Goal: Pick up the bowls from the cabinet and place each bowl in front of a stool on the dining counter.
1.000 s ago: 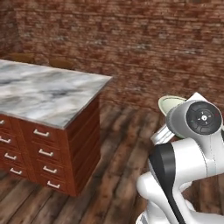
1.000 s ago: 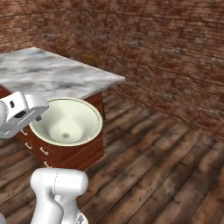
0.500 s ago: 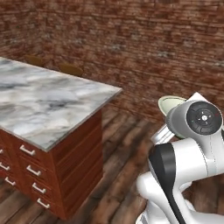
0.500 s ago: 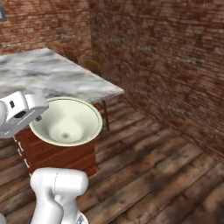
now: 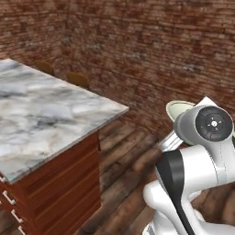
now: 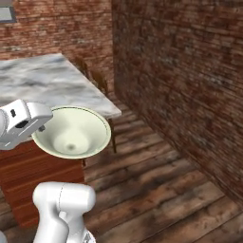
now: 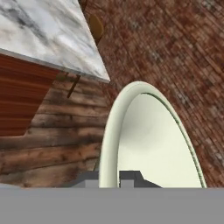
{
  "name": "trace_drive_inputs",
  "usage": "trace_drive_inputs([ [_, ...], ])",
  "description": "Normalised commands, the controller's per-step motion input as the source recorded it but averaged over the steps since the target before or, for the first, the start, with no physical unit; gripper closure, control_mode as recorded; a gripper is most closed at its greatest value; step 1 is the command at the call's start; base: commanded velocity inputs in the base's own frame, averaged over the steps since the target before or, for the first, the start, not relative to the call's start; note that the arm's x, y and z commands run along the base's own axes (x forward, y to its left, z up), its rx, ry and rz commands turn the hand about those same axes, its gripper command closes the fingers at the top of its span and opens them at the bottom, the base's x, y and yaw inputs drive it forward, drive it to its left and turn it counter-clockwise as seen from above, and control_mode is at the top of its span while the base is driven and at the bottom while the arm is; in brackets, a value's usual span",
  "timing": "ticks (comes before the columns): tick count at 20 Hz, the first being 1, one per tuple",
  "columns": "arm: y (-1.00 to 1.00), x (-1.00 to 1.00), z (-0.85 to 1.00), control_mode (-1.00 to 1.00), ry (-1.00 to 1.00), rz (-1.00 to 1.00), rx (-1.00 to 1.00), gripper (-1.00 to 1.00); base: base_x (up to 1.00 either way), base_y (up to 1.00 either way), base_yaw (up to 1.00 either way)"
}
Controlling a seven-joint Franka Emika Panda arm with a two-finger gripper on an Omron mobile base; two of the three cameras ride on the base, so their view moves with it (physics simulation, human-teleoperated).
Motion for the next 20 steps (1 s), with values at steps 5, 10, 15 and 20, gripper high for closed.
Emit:
trace_drive_inputs([
  [5, 0.00, 0.00, 0.00, 1.00, 0.00, 0.00, 0.00, 1.00, 1.00, -1.00, 0.33],
  [10, 0.00, 0.00, 0.00, 1.00, 0.00, 0.00, 0.00, 1.00, 1.00, -1.00, 0.36],
  [15, 0.00, 0.00, 0.00, 1.00, 0.00, 0.00, 0.00, 1.00, 1.00, -1.00, 0.41],
  [20, 0.00, 0.00, 0.00, 1.00, 0.00, 0.00, 0.00, 1.00, 1.00, -0.98, 0.45],
])
